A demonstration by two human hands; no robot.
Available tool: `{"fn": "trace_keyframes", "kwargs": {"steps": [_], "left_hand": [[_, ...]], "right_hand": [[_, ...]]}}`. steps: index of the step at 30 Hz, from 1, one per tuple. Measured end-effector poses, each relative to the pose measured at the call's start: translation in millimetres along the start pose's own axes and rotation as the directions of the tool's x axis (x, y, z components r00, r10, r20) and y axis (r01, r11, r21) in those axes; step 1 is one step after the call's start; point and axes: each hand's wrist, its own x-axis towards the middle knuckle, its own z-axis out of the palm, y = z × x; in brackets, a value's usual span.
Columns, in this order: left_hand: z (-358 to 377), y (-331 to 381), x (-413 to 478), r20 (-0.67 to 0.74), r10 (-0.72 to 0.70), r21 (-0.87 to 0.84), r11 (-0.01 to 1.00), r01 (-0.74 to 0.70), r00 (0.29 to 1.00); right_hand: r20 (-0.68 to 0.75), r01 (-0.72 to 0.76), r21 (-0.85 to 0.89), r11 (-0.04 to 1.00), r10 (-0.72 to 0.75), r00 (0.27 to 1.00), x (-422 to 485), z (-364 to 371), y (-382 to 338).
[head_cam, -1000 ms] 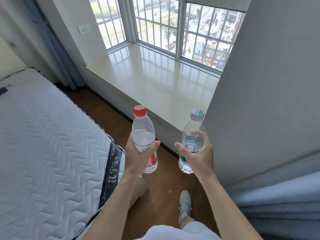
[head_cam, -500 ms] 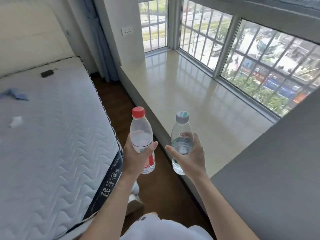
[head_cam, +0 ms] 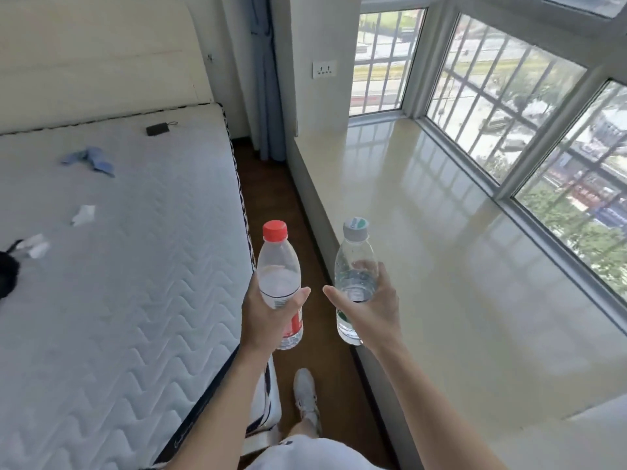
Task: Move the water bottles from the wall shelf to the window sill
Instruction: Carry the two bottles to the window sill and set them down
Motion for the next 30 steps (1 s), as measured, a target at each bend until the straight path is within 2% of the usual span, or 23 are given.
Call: {"fn": "trace_keyframes", "kwargs": {"steps": [12, 23, 30], "left_hand": [[-13.6, 43.1, 227.4, -0.079, 0.053, -0.048, 0.997, -0.057, 0.995], [-4.4, 31.2, 367.8, -0.109, 0.052, -0.084, 0.995, -0.062, 0.993], [21.9, 32.1, 495.6, -0.122, 0.054, -0.082, 0.995, -0.064, 0.991]], "right_hand": [[0.088, 0.072, -0.013, 0.997, -0.07, 0.994, 207.6, 99.2, -42.9], [0.13, 0.048, -0.003, 0.999, -0.048, 0.99, 345.3, 166.2, -34.0], [0.146, 0.053, 0.036, 0.998, -0.058, 0.988, 470.4, 205.0, -28.8]]}}
